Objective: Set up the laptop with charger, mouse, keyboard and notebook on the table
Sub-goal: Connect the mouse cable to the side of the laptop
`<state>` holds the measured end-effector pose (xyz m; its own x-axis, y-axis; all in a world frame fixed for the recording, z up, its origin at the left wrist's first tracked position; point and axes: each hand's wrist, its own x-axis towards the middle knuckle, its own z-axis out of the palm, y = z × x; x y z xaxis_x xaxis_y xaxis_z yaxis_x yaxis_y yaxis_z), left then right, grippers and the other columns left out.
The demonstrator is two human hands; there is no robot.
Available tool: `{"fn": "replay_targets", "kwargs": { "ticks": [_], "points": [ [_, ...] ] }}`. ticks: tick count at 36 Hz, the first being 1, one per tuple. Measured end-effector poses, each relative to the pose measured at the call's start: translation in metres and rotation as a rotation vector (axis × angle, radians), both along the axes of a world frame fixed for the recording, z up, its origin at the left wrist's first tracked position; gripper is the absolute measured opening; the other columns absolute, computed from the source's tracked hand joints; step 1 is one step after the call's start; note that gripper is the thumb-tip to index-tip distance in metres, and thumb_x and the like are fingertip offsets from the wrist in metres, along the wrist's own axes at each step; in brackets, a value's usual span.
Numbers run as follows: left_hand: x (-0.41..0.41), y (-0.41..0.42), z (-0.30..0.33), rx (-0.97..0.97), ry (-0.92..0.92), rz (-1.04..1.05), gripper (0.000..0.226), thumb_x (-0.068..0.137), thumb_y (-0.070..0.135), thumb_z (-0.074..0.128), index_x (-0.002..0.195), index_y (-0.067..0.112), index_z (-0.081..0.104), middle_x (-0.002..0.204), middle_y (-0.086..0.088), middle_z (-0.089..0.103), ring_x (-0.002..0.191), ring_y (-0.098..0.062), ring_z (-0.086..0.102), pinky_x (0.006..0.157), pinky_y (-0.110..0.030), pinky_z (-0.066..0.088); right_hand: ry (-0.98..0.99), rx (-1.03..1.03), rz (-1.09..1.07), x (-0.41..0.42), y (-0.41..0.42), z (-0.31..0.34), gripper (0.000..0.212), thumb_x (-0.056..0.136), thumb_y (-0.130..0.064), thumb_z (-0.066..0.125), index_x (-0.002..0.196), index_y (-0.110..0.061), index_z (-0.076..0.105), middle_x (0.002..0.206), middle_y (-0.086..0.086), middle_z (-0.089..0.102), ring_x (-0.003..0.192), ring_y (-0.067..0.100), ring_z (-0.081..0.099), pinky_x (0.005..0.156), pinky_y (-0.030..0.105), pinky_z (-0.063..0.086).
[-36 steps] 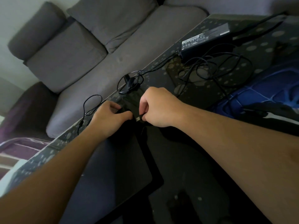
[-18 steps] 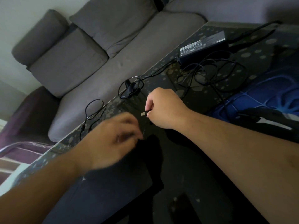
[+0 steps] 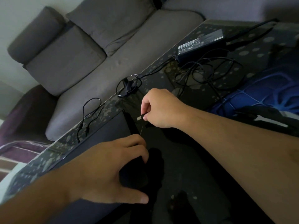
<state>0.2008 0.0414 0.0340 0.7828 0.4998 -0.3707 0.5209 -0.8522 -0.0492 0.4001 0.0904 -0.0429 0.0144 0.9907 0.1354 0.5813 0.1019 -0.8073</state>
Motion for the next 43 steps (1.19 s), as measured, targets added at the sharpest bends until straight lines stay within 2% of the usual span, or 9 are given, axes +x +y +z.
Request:
{"fn": "replay_targets", "kwargs": {
  "ticks": [4, 7, 9, 13, 18, 21, 25, 36, 43],
  "points": [
    [0.001, -0.002, 0.003, 0.029, -0.043, -0.046, 0.048, 0.077, 0.077, 0.067, 0.104, 0.041, 0.051, 0.116, 0.022, 0.053, 0.093, 0.002, 0.056, 0.077, -0.028, 0.054, -0.008, 0.0, 0.023, -0.002, -0.002, 0.0, 0.017, 0.091, -0.011, 0.075, 0.091, -0.027, 0.081, 0.086, -0.007, 0.076, 0.083, 0.012, 0.073, 0.079, 0.034, 0.064],
    [0.001, -0.004, 0.003, 0.127, -0.095, -0.12, 0.041, 0.079, 0.067, 0.07, 0.093, 0.033, 0.052, 0.089, 0.015, 0.054, 0.078, -0.01, 0.058, 0.06, -0.038, 0.052, -0.017, -0.003, 0.043, -0.001, -0.004, 0.0, 0.016, 0.091, -0.013, 0.076, 0.093, -0.028, 0.081, 0.089, -0.009, 0.076, 0.086, 0.011, 0.072, 0.082, 0.034, 0.064],
    [-0.002, -0.007, 0.003, 0.156, -0.151, -0.149, 0.038, 0.078, 0.059, 0.072, 0.091, 0.027, 0.057, 0.084, 0.012, 0.054, 0.073, -0.015, 0.056, 0.056, -0.04, 0.05, -0.013, 0.0, 0.05, -0.001, -0.005, 0.001, 0.016, 0.092, -0.014, 0.076, 0.097, -0.028, 0.081, 0.092, -0.009, 0.076, 0.089, 0.011, 0.072, 0.085, 0.035, 0.063],
    [-0.011, -0.011, 0.003, 0.158, -0.217, -0.156, 0.038, 0.081, 0.052, 0.071, 0.103, 0.02, 0.071, 0.096, 0.005, 0.065, 0.078, -0.02, 0.058, 0.058, -0.041, 0.052, 0.054, 0.002, 0.082, 0.0, -0.007, 0.003, 0.011, 0.092, -0.021, 0.078, 0.1, -0.028, 0.08, 0.091, -0.011, 0.074, 0.088, 0.007, 0.069, 0.079, 0.025, 0.058],
    [-0.02, -0.017, 0.006, 0.158, -0.254, -0.142, 0.033, 0.082, 0.051, 0.071, 0.087, 0.018, 0.071, 0.098, 0.002, 0.064, 0.077, -0.023, 0.057, 0.057, -0.039, 0.05, 0.182, 0.013, 0.13, -0.005, -0.007, 0.011, 0.009, 0.088, -0.025, 0.084, 0.094, -0.028, 0.079, 0.085, -0.013, 0.073, 0.078, -0.001, 0.067, 0.067, 0.015, 0.047],
    [-0.022, -0.02, 0.007, 0.157, -0.288, -0.131, 0.036, 0.084, 0.052, 0.065, 0.086, 0.017, 0.07, 0.098, 0.002, 0.064, 0.077, -0.023, 0.056, 0.057, -0.041, 0.049, 0.222, 0.011, 0.159, -0.01, -0.007, 0.016, 0.008, 0.087, -0.024, 0.084, 0.092, -0.028, 0.078, 0.083, -0.011, 0.075, 0.072, -0.004, 0.069, 0.07, 0.016, 0.053],
    [-0.025, -0.02, 0.009, 0.162, -0.336, -0.135, 0.034, 0.084, 0.049, 0.066, 0.086, 0.015, 0.07, 0.096, 0.001, 0.064, 0.076, -0.024, 0.054, 0.056, -0.042, 0.048, 0.208, 0.016, 0.173, -0.016, -0.007, 0.02, 0.013, 0.085, -0.022, 0.087, 0.091, -0.028, 0.077, 0.08, -0.012, 0.074, 0.067, -0.008, 0.066, 0.06, 0.008, 0.043],
    [-0.025, -0.021, 0.014, 0.183, -0.349, -0.138, 0.03, 0.075, 0.042, 0.078, 0.084, 0.015, 0.07, 0.095, 0.0, 0.064, 0.074, -0.022, 0.051, 0.056, -0.042, 0.047, 0.188, 0.008, 0.175, -0.026, -0.008, 0.016, 0.014, 0.085, -0.022, 0.087, 0.094, -0.027, 0.078, 0.083, -0.012, 0.073, 0.077, -0.001, 0.068, 0.063, 0.01, 0.047],
    [-0.025, -0.021, 0.013, 0.176, -0.349, -0.142, 0.029, 0.074, 0.04, 0.079, 0.084, 0.015, 0.069, 0.095, 0.0, 0.065, 0.074, -0.022, 0.052, 0.056, -0.042, 0.047, 0.311, 0.042, 0.118, -0.025, -0.004, 0.016, 0.013, 0.083, -0.02, 0.088, 0.088, -0.026, 0.077, 0.082, -0.008, 0.076, 0.077, 0.002, 0.072, 0.071, 0.016, 0.058]
  ]
}}
